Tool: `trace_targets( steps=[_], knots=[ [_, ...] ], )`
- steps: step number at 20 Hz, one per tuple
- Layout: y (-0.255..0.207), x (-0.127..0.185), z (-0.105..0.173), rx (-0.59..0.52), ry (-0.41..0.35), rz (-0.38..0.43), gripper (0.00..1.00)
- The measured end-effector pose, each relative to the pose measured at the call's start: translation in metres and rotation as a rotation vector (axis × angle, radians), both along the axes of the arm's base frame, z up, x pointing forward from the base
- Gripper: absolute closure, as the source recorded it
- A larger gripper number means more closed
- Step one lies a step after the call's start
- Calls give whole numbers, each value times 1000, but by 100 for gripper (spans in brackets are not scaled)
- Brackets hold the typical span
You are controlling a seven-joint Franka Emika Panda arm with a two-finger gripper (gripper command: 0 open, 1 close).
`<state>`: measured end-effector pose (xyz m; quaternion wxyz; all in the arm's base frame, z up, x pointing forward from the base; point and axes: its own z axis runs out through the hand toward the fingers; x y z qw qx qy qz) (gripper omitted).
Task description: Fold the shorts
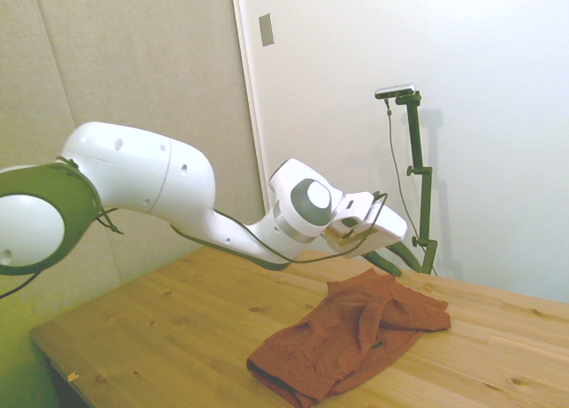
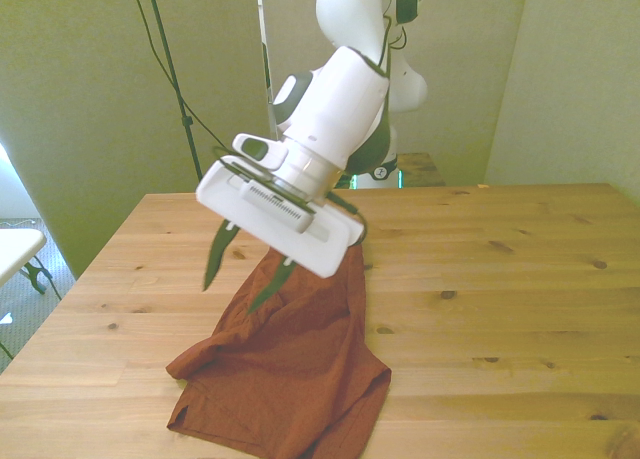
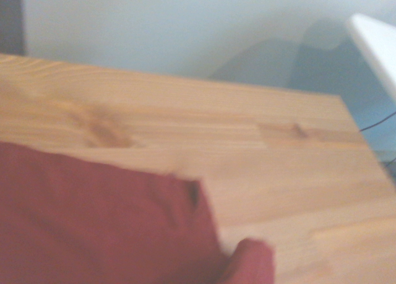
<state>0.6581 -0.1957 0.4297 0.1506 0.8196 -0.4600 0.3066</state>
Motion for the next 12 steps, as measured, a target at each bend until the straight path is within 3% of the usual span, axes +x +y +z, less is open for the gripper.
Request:
trace_targets(
  steps=[4,8,12],
  knots=[
    [71,-50,7,229,104,7,0],
    [151,-120,12,432,257,58,0],
    [207,-196,10,481,337,154,0]
  ],
)
